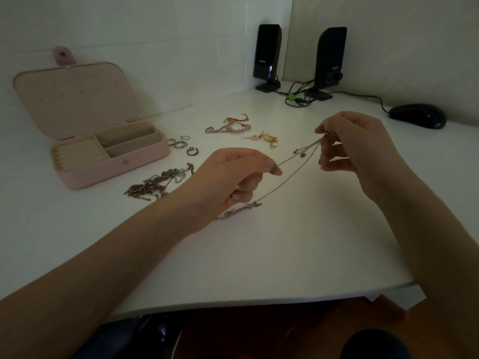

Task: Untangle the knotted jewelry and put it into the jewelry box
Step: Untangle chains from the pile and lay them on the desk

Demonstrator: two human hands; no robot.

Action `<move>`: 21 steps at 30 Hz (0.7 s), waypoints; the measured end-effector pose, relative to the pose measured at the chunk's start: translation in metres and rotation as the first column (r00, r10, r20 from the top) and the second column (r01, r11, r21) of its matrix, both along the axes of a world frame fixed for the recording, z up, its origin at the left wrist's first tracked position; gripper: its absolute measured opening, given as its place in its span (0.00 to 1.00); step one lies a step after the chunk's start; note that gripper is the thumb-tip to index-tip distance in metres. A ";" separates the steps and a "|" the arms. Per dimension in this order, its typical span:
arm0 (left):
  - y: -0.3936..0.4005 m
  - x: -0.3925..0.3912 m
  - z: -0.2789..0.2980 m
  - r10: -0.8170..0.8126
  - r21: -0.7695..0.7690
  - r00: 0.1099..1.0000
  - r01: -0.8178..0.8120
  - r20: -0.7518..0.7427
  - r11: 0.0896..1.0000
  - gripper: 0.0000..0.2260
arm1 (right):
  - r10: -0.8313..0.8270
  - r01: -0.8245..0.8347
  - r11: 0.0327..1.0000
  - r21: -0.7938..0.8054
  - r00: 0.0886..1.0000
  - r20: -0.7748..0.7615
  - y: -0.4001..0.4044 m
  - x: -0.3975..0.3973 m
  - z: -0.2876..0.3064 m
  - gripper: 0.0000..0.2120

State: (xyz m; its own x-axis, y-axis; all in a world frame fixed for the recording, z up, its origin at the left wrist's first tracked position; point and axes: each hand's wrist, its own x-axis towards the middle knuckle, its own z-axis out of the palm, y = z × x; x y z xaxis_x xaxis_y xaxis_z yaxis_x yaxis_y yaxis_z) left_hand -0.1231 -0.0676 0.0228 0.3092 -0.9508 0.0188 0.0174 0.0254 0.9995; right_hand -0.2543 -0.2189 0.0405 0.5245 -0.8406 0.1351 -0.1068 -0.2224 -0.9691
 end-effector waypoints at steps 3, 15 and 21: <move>0.000 0.000 0.000 -0.018 0.006 1.000 0.018 -0.016 1.000 0.16 | -0.025 0.025 1.000 0.008 1.000 0.000 0.000 0.000 0.000 0.09; -0.002 0.002 0.000 -0.052 0.027 0.991 0.056 -0.124 0.998 0.15 | 0.230 -0.325 0.927 -0.187 0.886 -0.402 0.004 0.003 -0.009 0.12; -0.003 0.004 -0.003 0.004 0.047 0.992 0.002 -0.129 0.999 0.12 | 0.255 -0.336 0.816 -0.471 0.940 -0.228 0.018 0.005 -0.007 0.06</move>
State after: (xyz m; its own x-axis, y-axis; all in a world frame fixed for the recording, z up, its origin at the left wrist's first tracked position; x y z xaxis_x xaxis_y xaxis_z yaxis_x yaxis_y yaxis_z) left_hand -0.1190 -0.0703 0.0193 0.3069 -0.9494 -0.0661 0.1461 -0.0216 0.9890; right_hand -0.2496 -0.2008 0.0335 0.7840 -0.4815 0.3919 -0.0891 -0.7120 -0.6965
